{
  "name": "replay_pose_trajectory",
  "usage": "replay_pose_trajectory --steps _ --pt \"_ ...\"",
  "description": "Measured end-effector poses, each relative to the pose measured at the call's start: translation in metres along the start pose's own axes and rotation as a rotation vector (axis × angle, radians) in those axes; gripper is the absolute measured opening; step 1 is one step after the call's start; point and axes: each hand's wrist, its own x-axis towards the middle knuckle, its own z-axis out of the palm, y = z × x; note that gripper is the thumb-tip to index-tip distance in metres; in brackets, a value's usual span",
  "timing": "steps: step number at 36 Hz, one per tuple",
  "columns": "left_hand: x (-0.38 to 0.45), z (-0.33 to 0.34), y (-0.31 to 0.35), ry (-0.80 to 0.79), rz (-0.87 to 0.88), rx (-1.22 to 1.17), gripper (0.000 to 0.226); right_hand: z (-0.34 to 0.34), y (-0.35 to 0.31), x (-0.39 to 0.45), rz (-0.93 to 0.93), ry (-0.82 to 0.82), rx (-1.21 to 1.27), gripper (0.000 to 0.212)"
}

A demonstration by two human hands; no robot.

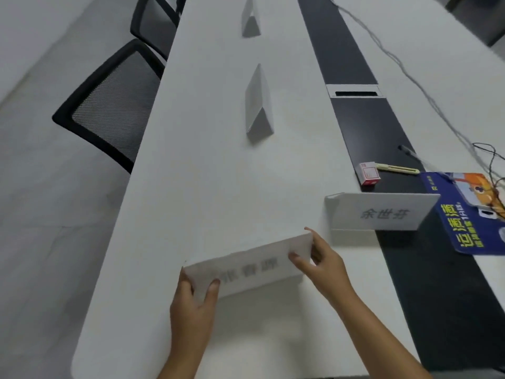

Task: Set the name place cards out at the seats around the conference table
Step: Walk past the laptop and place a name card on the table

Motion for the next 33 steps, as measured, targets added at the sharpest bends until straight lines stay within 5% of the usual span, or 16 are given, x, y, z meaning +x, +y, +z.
replay_pose_trajectory --steps 6,11,20,25,33 --pt "0.013 0.0 0.008 -0.071 0.049 0.087 0.038 0.009 0.006 -0.008 -0.017 0.133 0.004 0.06" --pt "0.011 0.004 0.014 -0.088 0.079 0.075 0.036 0.008 0.002 -0.009 -0.07 0.146 0.03 0.025" --pt "-0.009 0.012 0.018 -0.077 0.163 0.162 0.02 -0.018 0.012 -0.04 -0.024 0.236 0.193 0.024" --pt "-0.03 0.034 0.039 -0.271 0.298 0.192 0.056 -0.052 0.034 -0.085 0.021 0.436 0.27 0.021" --pt "-0.086 0.117 0.07 -0.736 0.567 0.25 0.068 -0.11 0.091 -0.19 0.227 0.975 0.387 0.038"
